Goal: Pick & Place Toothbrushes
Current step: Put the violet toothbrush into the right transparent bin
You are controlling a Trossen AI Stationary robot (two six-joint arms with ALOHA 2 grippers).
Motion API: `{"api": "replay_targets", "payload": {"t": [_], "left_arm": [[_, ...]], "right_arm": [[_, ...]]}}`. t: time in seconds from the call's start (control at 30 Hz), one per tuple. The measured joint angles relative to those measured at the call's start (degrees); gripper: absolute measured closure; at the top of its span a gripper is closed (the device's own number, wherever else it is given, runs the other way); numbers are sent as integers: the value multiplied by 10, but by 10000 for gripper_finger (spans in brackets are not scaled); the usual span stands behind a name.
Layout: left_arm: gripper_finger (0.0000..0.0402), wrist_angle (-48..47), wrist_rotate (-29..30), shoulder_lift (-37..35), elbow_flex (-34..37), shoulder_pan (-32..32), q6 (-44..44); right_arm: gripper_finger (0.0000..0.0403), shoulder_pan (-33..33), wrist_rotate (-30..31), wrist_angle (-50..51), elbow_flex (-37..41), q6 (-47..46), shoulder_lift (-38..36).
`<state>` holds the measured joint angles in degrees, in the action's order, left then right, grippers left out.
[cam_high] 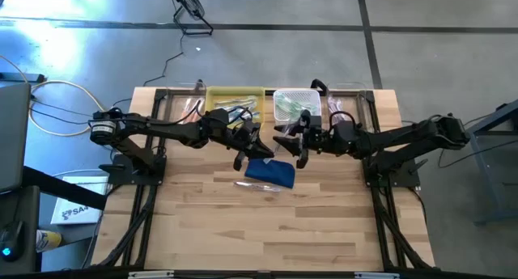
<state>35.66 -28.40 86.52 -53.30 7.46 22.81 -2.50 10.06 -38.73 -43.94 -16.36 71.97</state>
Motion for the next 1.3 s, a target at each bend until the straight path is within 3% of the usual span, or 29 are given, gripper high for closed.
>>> {"api": "replay_targets", "payload": {"t": [0.17, 0.47, 0.93, 1.3], "left_arm": [[401, 1, 0, 0, 0, 0, -3], [399, 0, -1, 0, 0, 0, -5], [398, 4, 1, 0, 0, 0, -33], [284, 19, -13, 0, 0, 35, -82]], "right_arm": [[274, 0, 0, -1, 0, 1, -2], [390, -2, -1, 17, 0, 2, -2], [393, -2, -11, 26, 0, 2, -10], [393, -1, 4, 114, 0, 2, -55]]}}
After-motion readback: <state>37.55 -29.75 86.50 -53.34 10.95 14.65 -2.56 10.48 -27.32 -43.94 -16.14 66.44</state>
